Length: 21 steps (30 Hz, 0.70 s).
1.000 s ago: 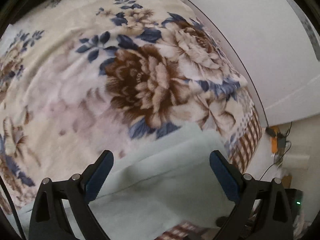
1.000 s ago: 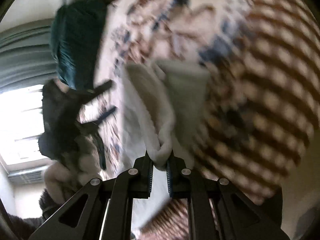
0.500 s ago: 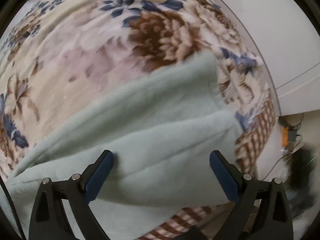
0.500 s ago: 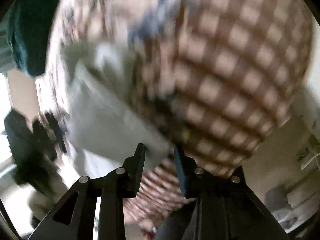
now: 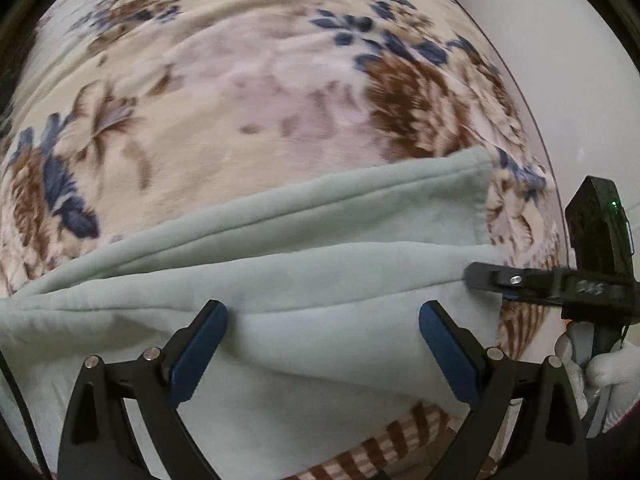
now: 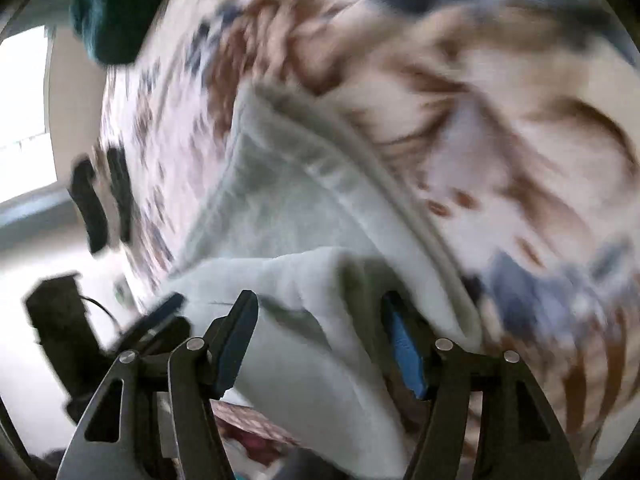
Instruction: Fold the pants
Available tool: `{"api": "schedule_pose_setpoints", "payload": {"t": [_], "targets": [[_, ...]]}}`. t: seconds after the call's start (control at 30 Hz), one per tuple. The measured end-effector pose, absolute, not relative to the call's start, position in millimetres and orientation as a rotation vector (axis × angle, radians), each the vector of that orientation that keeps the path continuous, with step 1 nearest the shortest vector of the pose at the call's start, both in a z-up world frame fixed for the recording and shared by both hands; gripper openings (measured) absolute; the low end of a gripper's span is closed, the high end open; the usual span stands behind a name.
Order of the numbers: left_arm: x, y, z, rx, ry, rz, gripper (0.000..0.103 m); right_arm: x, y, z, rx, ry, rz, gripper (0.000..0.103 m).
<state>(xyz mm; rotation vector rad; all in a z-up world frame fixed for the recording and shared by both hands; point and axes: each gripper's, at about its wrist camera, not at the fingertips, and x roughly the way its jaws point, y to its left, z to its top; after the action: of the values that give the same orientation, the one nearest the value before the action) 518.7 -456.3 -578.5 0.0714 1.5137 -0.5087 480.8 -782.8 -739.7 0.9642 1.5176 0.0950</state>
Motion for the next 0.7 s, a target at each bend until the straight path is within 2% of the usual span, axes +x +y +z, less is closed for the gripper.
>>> {"api": "schedule_pose_setpoints", "payload": {"t": [0.03,0.07,0.23,0.33,0.4,0.57,0.7], "targets": [[521,-452,-578,0.087,1.5,-0.48,0.098,487,-778,-738,0.9,1.525,0.1,0.033],[522,-448,-578,0.095,1.489,-0.462,0.098,495,-771,-730,0.805,1.525,0.101,0.014],[531,-423,-578,0.075,1.454,-0.381,0.098,528,-774,-654,0.563,1.359,0.075,0.01],[535,-408,-583,0.023,1.465,-0.347,0.098,556,-765,-635,0.476,1.324,0.08,0.01],[538,-398,-587,0.001,1.479,-0.315,0.098,566,-765,-637,0.439,1.359,0.034,0.01],[538,-367,-584,-0.036,1.461,-0.256,0.098,570,-778,-689,0.495,1.449,-0.022,0.009],[532,-336,-578,-0.091,1.459,-0.213,0.098,561,-785,-684,0.548,1.474,0.005,0.014]]}}
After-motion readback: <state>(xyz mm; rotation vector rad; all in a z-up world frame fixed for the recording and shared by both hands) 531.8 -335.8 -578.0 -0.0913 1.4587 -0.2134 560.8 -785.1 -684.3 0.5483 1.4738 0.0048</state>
